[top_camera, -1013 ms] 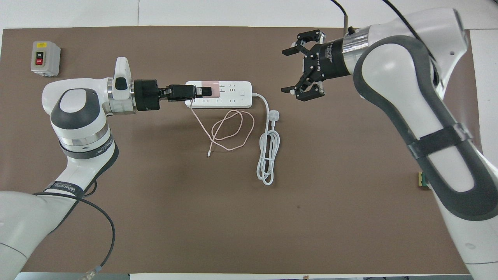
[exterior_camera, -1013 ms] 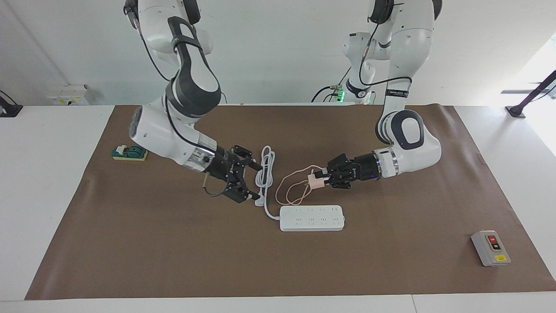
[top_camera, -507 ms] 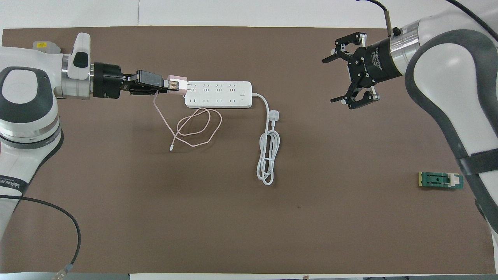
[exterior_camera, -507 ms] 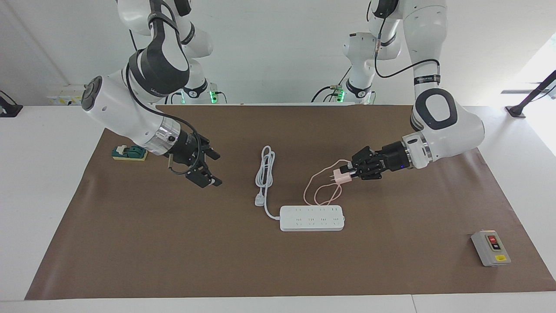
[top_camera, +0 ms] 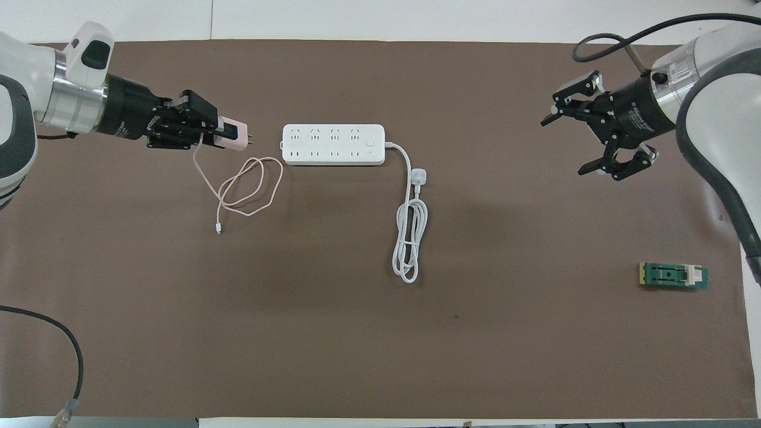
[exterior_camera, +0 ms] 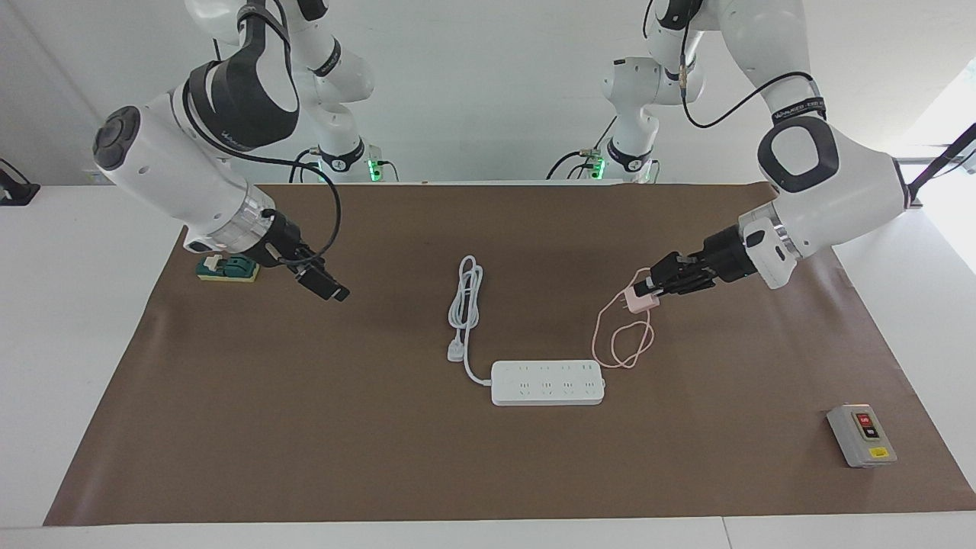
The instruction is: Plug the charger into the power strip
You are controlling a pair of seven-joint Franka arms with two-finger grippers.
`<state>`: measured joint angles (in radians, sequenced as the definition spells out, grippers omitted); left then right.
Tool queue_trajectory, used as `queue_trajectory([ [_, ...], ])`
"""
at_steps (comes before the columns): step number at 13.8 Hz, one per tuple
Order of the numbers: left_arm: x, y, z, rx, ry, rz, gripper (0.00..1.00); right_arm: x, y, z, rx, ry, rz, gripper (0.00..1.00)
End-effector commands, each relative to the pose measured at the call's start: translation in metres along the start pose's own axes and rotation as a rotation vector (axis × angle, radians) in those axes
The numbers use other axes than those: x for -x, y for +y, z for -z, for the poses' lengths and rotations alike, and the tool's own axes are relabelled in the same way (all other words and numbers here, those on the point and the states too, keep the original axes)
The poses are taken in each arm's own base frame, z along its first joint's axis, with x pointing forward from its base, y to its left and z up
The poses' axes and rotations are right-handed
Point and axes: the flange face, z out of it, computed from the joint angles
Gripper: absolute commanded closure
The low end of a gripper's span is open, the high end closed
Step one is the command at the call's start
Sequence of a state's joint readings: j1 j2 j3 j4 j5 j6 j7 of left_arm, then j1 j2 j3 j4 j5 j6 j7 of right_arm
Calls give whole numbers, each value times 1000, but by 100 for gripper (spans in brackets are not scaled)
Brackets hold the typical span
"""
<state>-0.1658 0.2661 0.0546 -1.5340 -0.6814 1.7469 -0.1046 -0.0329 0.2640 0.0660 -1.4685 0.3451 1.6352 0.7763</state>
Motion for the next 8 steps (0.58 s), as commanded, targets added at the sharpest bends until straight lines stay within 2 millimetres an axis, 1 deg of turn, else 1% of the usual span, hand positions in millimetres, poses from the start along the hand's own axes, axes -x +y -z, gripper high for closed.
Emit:
queue_trajectory([
  [1,18,28,16,-138,40,55,100,4,24,20,74,53,204,0],
  [2,18,36,26,-166,45,46,100,1,34,28,102,70,289,0],
  [3,23,46,38,-177,30,51,100,-1,41,34,130,86,370,0],
  [4,24,44,48,-182,32,93,100,-2,49,40,155,103,446,0],
  [6,27,42,59,-212,60,103,100,-1,64,57,200,134,595,0],
  [7,30,45,58,-297,81,104,100,1,70,64,215,144,647,0],
  [8,31,49,61,-344,112,125,100,5,74,73,239,161,693,0],
])
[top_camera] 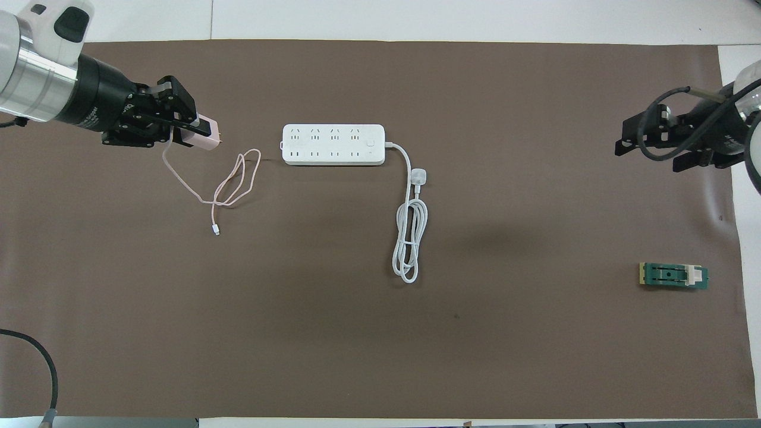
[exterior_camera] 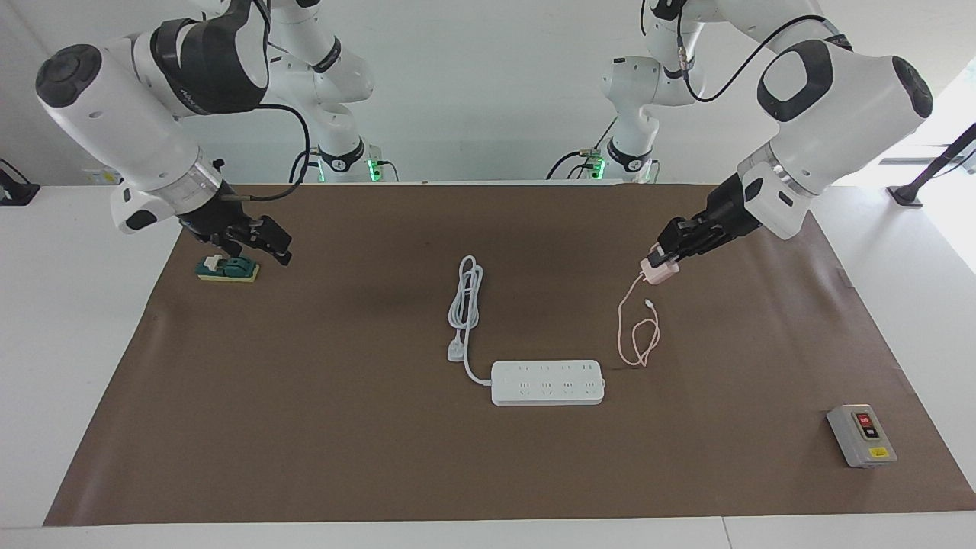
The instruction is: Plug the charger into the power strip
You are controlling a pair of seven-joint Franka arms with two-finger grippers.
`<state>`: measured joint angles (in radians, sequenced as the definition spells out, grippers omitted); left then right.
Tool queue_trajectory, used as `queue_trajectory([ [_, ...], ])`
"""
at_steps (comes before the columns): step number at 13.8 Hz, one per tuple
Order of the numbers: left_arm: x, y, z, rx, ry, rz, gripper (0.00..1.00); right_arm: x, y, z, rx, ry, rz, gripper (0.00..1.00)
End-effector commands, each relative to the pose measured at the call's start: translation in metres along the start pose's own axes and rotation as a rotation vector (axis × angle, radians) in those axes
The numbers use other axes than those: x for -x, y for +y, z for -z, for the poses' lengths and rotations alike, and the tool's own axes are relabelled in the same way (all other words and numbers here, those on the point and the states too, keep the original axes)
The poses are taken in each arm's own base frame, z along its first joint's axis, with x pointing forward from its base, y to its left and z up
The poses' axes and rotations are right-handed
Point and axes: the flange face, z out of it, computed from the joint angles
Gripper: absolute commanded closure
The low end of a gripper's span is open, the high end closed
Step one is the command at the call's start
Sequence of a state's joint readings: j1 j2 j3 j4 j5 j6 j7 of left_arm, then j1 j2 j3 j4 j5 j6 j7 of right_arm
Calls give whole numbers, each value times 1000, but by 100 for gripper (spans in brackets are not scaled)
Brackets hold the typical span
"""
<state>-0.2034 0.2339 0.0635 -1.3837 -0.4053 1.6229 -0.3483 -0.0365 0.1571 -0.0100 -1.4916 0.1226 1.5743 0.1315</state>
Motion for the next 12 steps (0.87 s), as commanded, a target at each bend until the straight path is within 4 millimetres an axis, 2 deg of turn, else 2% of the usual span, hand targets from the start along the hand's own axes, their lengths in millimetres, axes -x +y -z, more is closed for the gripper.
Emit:
queue_trajectory([
  [1,12,14,12,-108,39,77,100,23,14,20,68,26,134,0],
  [3,19,13,12,-132,28,302,100,40,19,39,100,32,170,0],
  [4,22,12,17,-157,52,316,100,49,19,47,110,39,181,0],
  [5,25,20,11,-208,75,292,100,59,20,55,139,50,192,0],
  [7,32,28,2,-257,73,319,100,73,22,59,149,40,188,0],
  [8,32,24,2,-270,76,404,100,78,22,59,149,42,186,0],
  [11,27,23,-2,-298,119,483,100,79,28,58,149,39,204,0],
  [12,23,25,-12,-321,141,520,100,79,29,58,149,37,210,0],
])
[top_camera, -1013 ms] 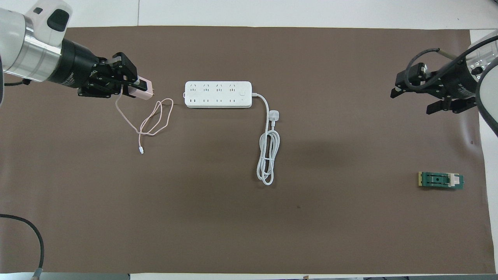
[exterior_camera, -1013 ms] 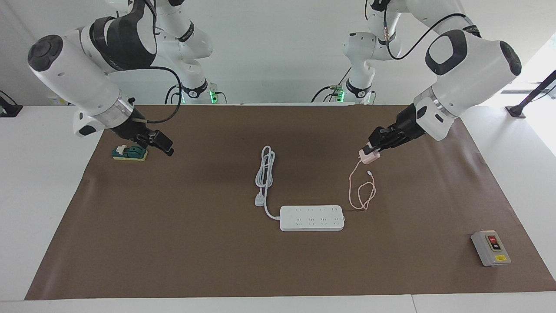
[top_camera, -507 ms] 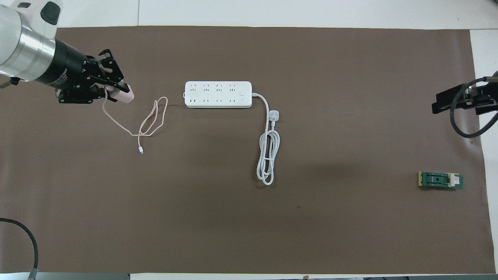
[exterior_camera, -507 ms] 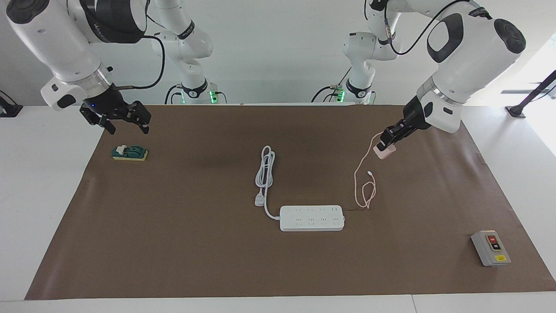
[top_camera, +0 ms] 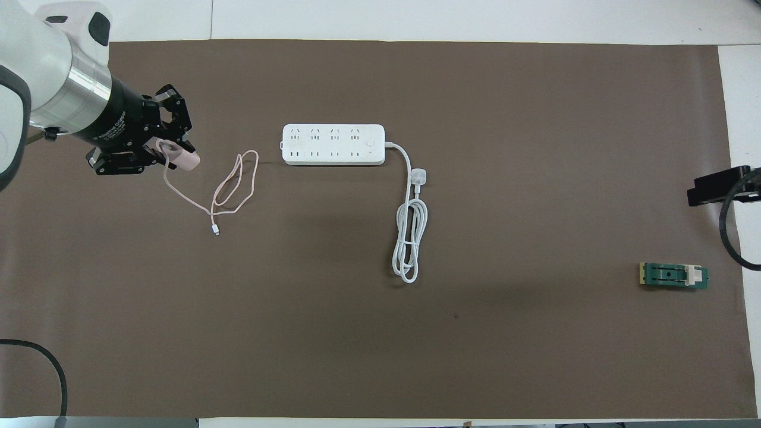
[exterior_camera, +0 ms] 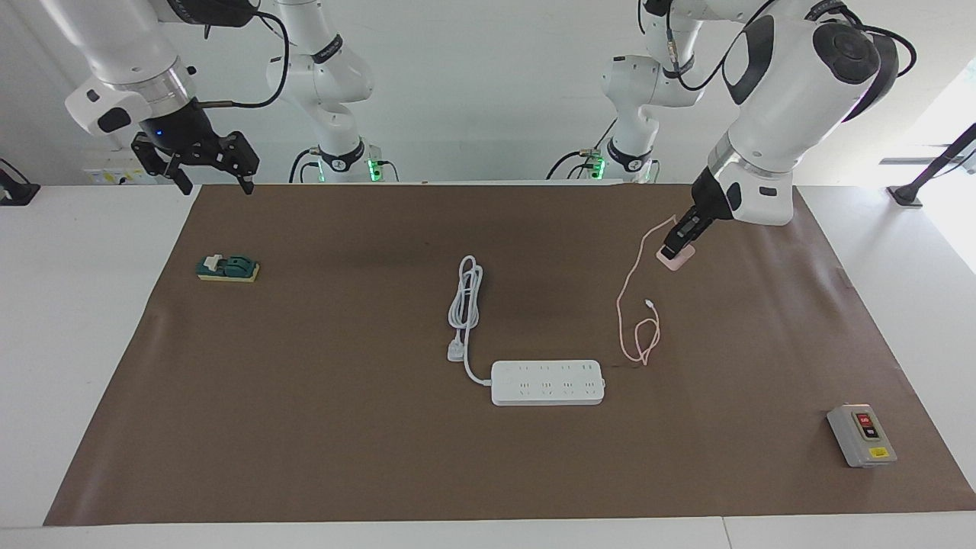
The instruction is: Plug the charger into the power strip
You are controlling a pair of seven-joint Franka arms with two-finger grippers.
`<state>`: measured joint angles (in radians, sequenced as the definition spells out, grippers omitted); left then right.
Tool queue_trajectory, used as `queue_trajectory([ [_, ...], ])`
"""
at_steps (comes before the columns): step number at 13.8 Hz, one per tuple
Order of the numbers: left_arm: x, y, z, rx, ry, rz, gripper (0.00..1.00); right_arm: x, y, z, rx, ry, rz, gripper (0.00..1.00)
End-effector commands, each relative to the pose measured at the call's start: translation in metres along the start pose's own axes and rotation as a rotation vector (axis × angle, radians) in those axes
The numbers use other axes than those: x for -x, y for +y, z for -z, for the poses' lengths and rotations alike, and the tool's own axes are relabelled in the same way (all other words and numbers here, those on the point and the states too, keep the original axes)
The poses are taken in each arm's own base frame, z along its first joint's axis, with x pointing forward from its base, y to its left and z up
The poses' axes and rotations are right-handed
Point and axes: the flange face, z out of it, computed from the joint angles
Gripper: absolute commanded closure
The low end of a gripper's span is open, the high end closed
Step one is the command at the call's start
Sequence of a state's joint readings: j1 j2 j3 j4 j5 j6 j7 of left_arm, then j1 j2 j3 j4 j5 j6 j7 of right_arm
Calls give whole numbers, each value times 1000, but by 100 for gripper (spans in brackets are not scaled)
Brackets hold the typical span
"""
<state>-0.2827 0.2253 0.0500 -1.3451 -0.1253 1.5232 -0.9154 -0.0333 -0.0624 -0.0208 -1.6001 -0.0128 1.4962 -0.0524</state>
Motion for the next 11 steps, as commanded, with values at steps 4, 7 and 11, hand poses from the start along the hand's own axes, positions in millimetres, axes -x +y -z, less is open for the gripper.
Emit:
queue_trajectory([
  [4,-7,24,-30,-26,61,230,100,6,10,-5,14,-7,22,0],
  [7,-22,55,-60,36,90,484,100,6,10,-4,14,-11,21,0],
  [11,-19,98,-107,56,96,755,100,7,8,-2,8,-5,23,0],
])
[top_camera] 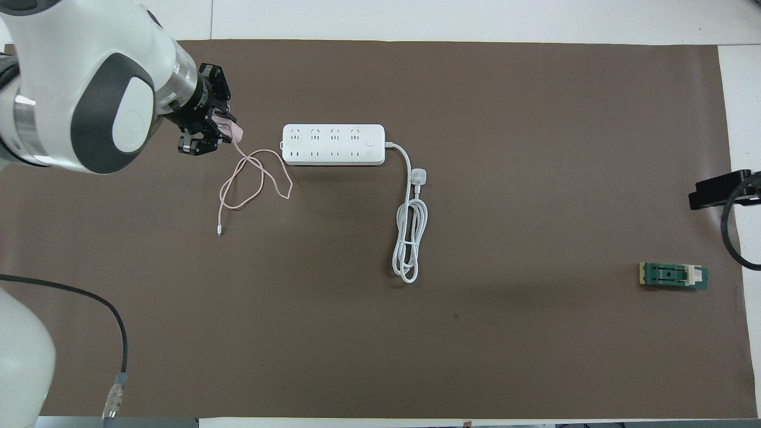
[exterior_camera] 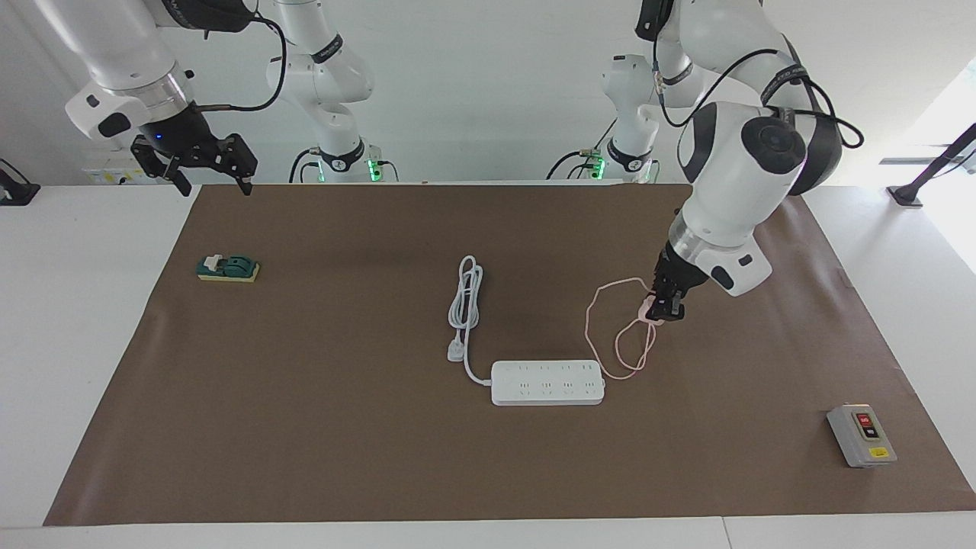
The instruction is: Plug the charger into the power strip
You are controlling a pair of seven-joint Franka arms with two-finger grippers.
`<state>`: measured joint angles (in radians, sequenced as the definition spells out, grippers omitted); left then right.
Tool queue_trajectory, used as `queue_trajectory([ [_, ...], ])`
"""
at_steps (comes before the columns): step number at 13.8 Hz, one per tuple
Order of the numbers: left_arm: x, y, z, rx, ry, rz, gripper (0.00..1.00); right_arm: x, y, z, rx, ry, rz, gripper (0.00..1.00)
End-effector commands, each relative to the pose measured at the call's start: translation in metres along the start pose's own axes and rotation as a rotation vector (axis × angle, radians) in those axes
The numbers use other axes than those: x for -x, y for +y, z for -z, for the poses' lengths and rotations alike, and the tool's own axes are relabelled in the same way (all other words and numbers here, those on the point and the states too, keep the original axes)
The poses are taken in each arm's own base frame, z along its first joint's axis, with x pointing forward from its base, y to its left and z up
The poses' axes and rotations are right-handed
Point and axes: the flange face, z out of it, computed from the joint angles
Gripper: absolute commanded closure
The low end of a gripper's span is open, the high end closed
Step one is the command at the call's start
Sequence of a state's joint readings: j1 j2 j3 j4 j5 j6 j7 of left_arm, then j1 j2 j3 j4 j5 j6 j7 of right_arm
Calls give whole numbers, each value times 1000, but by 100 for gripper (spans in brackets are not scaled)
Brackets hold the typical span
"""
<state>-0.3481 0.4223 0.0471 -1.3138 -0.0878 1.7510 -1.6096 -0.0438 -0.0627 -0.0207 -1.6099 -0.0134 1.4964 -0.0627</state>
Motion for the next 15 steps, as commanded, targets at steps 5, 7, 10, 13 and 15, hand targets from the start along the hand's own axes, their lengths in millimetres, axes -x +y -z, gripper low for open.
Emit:
queue_trajectory([
  [5,39,31,-62,13,37,257,100,6,0,2,9,3,23,0],
  [7,43,37,-91,6,43,295,100,6,-1,2,7,3,23,0],
  [10,54,44,-110,39,39,341,100,6,-2,2,7,3,26,0],
  [13,56,46,-123,32,40,340,100,6,-2,2,7,3,26,0],
  [15,60,45,-125,26,42,328,100,6,-2,2,7,3,26,0],
])
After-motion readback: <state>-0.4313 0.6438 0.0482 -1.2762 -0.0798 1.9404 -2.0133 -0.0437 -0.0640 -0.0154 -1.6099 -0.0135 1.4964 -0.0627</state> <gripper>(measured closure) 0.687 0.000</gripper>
